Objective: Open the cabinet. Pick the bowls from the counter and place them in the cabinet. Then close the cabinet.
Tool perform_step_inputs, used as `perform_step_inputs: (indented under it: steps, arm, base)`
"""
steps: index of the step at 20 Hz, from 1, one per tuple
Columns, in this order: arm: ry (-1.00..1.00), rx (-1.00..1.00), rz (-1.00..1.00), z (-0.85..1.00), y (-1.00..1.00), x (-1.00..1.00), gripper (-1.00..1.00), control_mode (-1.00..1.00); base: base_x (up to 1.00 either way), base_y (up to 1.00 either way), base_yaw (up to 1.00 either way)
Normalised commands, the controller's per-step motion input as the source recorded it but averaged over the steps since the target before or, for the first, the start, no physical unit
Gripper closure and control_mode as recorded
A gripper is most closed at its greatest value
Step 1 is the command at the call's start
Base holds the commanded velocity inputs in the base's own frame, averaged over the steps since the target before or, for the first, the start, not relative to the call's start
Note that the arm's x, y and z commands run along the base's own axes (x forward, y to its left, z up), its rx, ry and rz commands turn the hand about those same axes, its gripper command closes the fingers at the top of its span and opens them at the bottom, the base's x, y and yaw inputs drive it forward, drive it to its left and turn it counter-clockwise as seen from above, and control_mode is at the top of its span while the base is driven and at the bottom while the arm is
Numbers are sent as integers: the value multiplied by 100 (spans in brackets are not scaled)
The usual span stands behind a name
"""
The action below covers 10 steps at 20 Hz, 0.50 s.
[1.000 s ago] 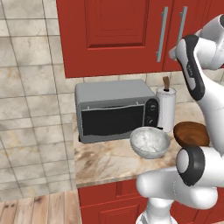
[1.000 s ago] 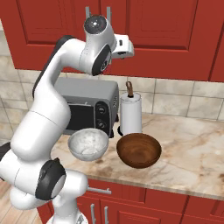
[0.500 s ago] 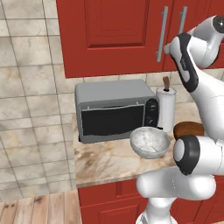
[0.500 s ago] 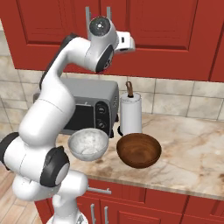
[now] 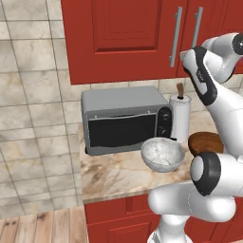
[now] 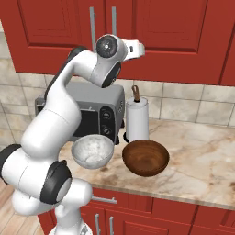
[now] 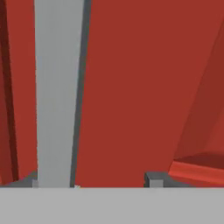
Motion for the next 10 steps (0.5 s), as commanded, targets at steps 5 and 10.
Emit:
perform_step_inputs:
  steps: [5, 10]
  arm:
    - [-17, -8, -15, -8, 56, 84, 100, -100]
    - [-9, -5, -14, -37, 56, 100, 100, -100]
  base:
    - [0, 0, 0]
    - [0, 0, 0]
